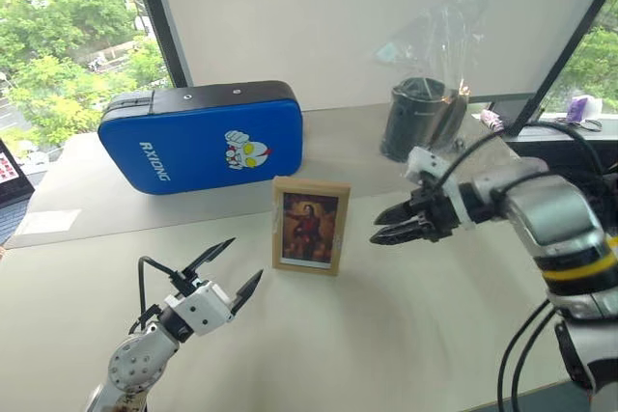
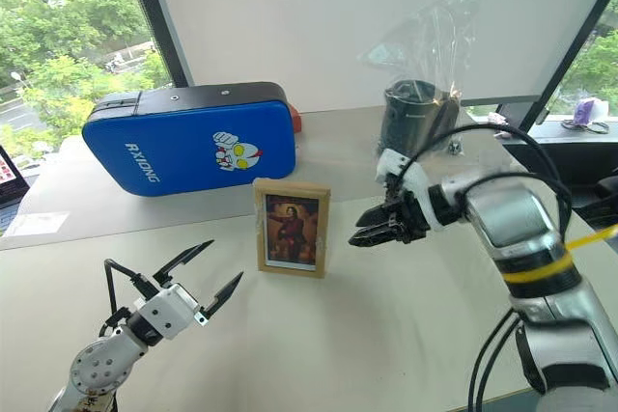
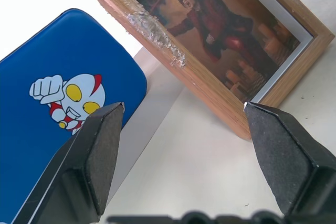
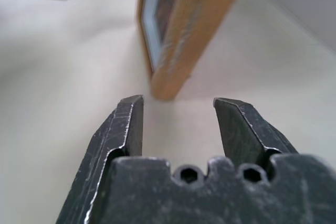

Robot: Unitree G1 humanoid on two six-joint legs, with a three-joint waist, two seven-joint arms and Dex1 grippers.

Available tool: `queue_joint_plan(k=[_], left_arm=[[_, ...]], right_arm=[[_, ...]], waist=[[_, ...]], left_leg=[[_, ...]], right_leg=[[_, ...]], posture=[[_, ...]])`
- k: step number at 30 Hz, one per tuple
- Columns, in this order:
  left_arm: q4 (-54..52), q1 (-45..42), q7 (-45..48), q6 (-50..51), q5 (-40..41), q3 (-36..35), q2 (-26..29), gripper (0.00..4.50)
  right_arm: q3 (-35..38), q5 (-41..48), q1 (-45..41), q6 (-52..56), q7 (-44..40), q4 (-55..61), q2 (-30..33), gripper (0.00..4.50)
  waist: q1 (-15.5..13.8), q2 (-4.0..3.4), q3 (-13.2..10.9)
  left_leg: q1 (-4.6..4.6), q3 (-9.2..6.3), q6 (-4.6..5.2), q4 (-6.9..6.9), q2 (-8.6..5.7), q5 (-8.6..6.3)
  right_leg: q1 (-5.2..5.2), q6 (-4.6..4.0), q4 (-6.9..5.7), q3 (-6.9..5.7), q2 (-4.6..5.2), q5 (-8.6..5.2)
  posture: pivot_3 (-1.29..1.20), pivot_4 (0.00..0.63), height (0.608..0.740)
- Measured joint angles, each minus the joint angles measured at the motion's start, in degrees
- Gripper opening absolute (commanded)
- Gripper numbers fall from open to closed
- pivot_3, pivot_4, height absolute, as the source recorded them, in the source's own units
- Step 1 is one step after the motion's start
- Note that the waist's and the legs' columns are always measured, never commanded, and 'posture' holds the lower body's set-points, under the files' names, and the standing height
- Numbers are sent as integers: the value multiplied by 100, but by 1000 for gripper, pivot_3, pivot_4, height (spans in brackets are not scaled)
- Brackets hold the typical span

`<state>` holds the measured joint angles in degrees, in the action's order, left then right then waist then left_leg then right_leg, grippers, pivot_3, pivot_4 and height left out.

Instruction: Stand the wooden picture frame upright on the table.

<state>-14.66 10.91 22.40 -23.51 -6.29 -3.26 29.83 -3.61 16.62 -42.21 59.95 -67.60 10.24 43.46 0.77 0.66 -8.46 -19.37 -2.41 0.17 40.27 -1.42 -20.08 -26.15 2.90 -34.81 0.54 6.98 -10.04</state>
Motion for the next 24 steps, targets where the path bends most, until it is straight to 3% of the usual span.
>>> queue_joint_plan(k=[3,6,8,12,16,19,24], left_arm=[[-165,204,-38,395,262,-187,-116,3917],[-739,460,-216,1522,893,-383,-557,3917],[-1030,579,-441,2223,1279,-538,-838,3917],[-1625,826,-843,3622,1941,-572,-1317,3917],[-1981,799,-849,3986,2045,-413,-1407,3917],[-1968,834,-799,4104,2093,-417,-1402,3917],[-1922,815,-725,4106,2094,-436,-1379,3917]], right_arm=[[710,-231,699,-19,1342,563,-677,2512],[1699,-540,1519,-99,3164,1547,-2137,2512],[1747,-809,2158,-180,3902,2088,-2613,2512],[1053,-1538,3951,-1056,5285,2891,-3654,2512],[617,-1693,4320,-1728,5681,2986,-3900,2512],[394,-1834,4523,-2272,5778,2952,-3767,2512],[266,-1868,4577,-2573,5796,2813,-3672,2512]], waist=[[3,0,0],[-7,4,2],[-42,9,6],[-6,11,9],[78,14,8],[69,15,5],[56,15,6]], left_leg=[[2,2,8,3,-1,-4],[2,-9,5,3,1,-3],[2,-19,-6,5,-1,3],[6,-20,-32,3,-5,16],[41,-25,10,5,-6,-7],[120,-20,13,-26,19,-9],[121,-20,12,-43,31,-8]], right_leg=[[-1,0,-8,5,0,0],[-3,1,-10,7,-3,0],[3,1,-9,0,-3,0],[-2,5,-9,20,-1,0],[31,3,4,32,-5,0],[118,-18,25,14,-39,-17],[115,-30,37,11,-54,-22]], posture=[[0,150,740],[0,150,740],[0,150,740],[0,150,740],[0,150,740],[0,150,740],[0,150,740]])
